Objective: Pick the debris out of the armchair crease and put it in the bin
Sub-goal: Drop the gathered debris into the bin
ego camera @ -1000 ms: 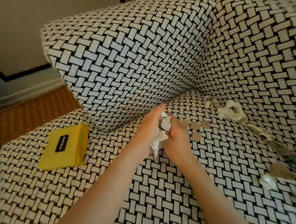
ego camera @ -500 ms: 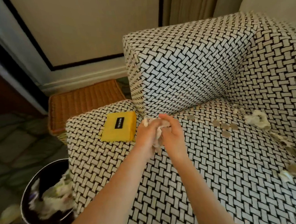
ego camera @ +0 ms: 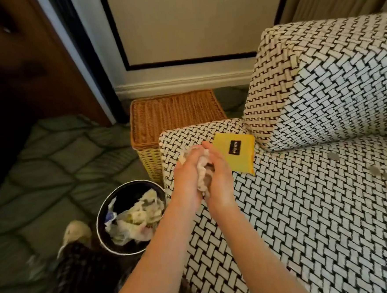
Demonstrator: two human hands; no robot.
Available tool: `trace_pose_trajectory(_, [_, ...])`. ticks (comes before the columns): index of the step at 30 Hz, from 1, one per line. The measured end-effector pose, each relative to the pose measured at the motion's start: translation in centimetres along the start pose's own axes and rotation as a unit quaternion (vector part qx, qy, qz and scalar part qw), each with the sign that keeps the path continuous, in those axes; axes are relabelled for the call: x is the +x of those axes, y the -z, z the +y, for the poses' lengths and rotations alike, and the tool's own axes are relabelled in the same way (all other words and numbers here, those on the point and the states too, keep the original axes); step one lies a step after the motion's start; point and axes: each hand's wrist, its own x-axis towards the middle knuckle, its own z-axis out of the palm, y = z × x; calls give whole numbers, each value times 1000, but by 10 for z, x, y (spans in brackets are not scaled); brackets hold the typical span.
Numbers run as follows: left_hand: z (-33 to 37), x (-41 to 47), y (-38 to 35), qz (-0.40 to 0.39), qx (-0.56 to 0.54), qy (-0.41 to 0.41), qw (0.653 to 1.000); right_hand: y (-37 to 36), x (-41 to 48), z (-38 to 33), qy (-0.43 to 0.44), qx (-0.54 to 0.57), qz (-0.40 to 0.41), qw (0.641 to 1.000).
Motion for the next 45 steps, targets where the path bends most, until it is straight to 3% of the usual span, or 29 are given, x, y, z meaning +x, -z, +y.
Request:
trace_pose_trajectory(3, [8, 12, 32, -5, -113, 48, 992, -23, 10, 29, -30, -8, -7, 999])
trace_pose_trajectory(6, [10, 28, 68, -3, -148, 42, 988, -43, 19, 63, -59, -8, -15, 998])
trace_pose_trajectory(10, [11, 47, 104, 84, -30, 10, 996, -63, 33, 102, -95, -17, -39, 995])
trace_pose_trajectory(15, [6, 67, 154, 101, -133, 56, 984, -82, 44, 145, -209, -13, -33, 977])
trace_pose_trajectory(20, [-6, 83, 188, 249, -35, 83, 964, -78, 46, 157, -345, 90, 44, 933])
trace_pose_trajectory(25, [-17, 92, 213, 341, 28, 48, 938, -83, 53, 178, -378, 37, 58, 923])
trace_pose_trajectory(29, [-22, 97, 227, 342, 152, 7, 927, -80, 56, 193, -400, -3, 67, 914])
trace_pose_trajectory(32, [-23, 95, 227, 306, 161, 28, 938, -78, 55, 193, -391, 13, 88, 916])
trace_pose_trajectory(37, [-14, 88, 220, 318, 197, 35, 927, -76, 48, 171, -395, 29, 90, 914])
trace_pose_trajectory(45, [9, 68, 181, 285, 162, -4, 945, -71, 40, 131, -363, 60, 25, 930])
